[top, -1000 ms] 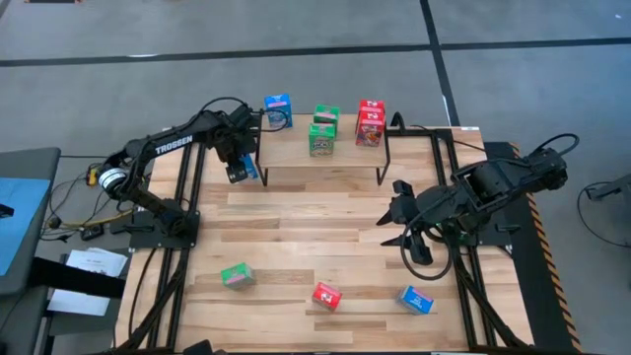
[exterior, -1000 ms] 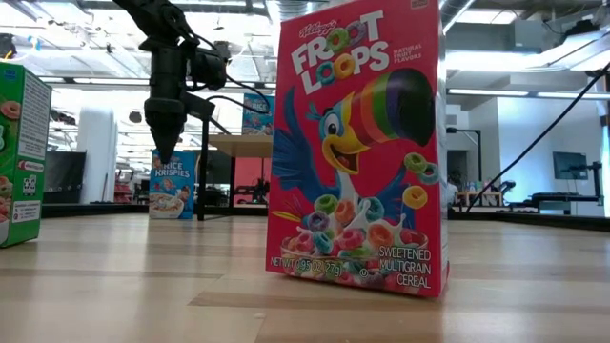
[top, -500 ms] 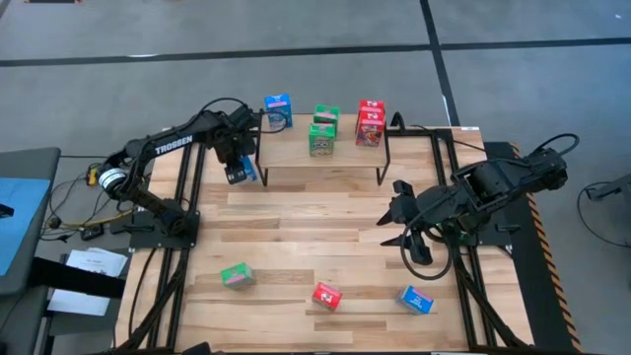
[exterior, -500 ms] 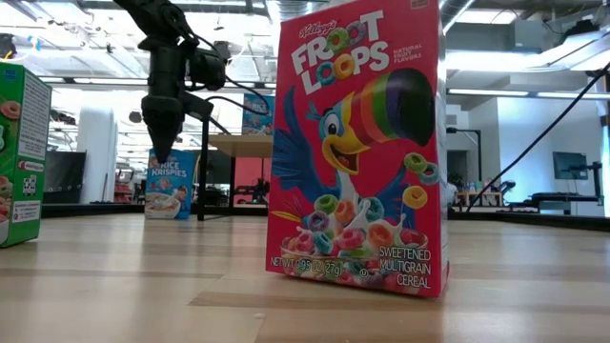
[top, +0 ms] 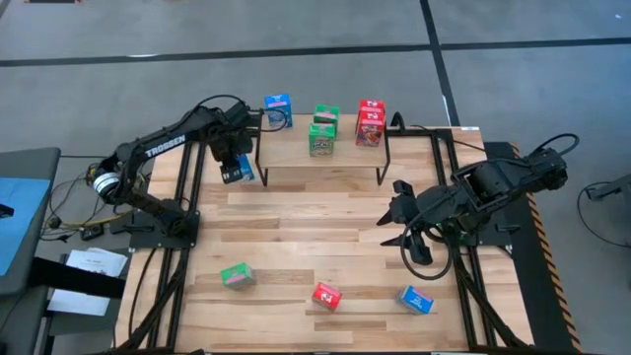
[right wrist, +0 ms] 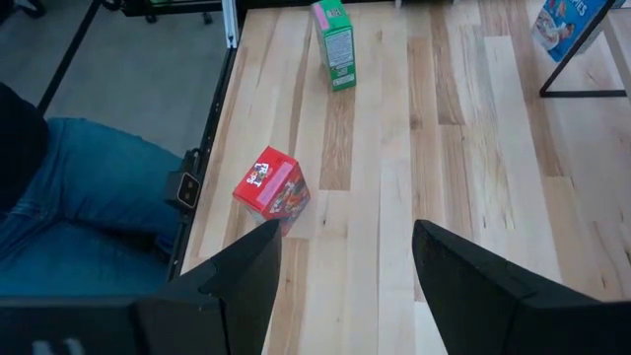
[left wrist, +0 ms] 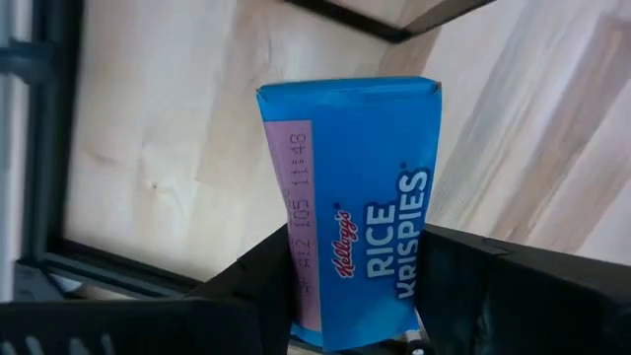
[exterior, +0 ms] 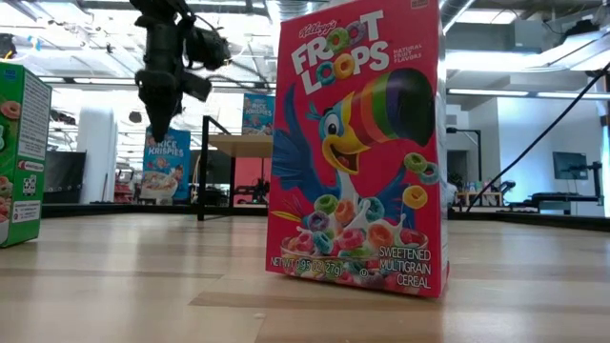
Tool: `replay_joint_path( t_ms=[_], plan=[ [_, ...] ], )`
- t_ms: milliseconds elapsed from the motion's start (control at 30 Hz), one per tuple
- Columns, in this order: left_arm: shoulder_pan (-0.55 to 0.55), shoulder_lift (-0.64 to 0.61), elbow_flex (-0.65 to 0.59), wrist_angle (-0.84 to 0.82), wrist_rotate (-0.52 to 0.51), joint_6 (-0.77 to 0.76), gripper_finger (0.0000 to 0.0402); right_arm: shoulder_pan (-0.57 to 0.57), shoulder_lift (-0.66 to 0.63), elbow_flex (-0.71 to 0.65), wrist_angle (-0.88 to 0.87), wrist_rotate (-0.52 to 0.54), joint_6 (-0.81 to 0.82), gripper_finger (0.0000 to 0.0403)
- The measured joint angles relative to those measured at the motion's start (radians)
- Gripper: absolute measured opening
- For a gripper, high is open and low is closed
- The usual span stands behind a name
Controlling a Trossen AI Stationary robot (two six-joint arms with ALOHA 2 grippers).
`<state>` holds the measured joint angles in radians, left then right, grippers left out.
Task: Stack cereal on shelf
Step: Put the top left blue cereal box on the shelf aligned with the other blue cereal box
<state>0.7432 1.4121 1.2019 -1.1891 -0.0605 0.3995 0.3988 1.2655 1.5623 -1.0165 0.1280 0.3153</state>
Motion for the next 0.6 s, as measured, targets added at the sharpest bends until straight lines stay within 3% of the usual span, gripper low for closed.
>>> replay_joint_path(
  t_ms=[367, 600],
  plan=[
    [-0.037, -0.129, 0.118, -0.144, -0.099, -0.047, 0.0151, 0.000, 0.000, 0.000, 0.000, 0.000, 0.001, 0.0255],
    [-0.037, -0.207, 0.206, -0.163, -0.102, -0.063, 0.0151, 0.000, 0.000, 0.000, 0.000, 0.000, 0.001, 0.0255]
  ],
)
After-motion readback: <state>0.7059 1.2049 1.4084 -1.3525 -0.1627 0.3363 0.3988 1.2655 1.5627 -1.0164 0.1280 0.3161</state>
